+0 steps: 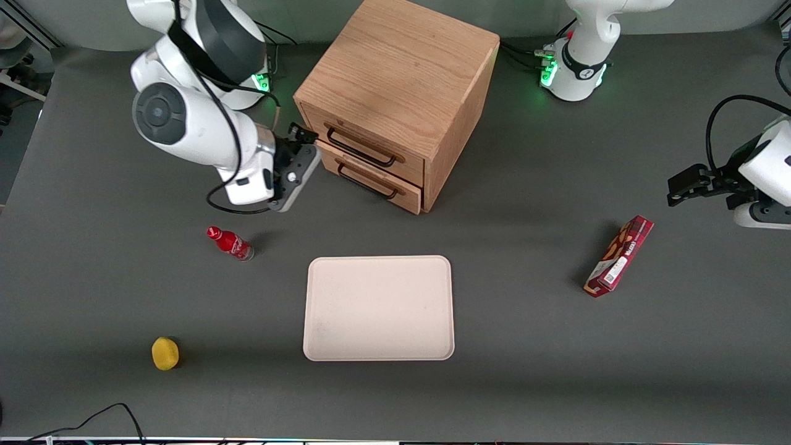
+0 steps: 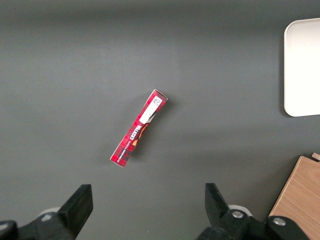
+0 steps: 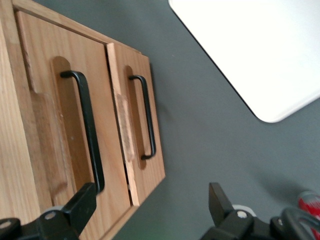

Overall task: Open upper drawer
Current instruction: 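Move the right gripper toward the upper drawer's black handle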

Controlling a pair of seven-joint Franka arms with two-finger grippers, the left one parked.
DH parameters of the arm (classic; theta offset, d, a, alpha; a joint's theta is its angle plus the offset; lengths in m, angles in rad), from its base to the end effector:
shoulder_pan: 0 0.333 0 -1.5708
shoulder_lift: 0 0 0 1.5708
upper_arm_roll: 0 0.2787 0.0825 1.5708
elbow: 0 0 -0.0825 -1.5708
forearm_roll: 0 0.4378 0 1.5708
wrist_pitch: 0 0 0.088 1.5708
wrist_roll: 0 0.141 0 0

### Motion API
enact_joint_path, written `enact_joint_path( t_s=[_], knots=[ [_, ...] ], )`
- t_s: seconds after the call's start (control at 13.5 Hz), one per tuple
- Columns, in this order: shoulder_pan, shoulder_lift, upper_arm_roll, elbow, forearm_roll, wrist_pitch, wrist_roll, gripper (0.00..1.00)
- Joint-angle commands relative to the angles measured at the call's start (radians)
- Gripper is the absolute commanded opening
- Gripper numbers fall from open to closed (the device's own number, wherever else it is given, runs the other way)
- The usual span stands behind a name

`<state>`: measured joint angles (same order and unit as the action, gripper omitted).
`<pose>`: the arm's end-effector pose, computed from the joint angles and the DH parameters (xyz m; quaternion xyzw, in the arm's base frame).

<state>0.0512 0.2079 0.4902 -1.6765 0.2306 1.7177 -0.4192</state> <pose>0.5427 0.3460 0.3995 -0.8847 -0.4318 0.0810 0.1561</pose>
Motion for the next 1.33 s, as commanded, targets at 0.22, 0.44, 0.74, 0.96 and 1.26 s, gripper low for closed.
enact_joint_path(
  t_s=[0.22, 0.44, 0.74, 0.96, 1.26],
  knots=[
    [0.035, 0.002, 0.045, -0.078, 0.024, 0.092, -0.032, 1.00],
    [0.036, 0.004, 0.063, -0.118, 0.024, 0.137, -0.041, 1.00],
    [0.036, 0.002, 0.082, -0.152, 0.024, 0.169, -0.041, 1.00],
    [0.036, 0.004, 0.094, -0.172, 0.024, 0.192, -0.038, 1.00],
    [0.062, 0.016, 0.094, -0.172, 0.024, 0.223, -0.023, 1.00]
  ],
)
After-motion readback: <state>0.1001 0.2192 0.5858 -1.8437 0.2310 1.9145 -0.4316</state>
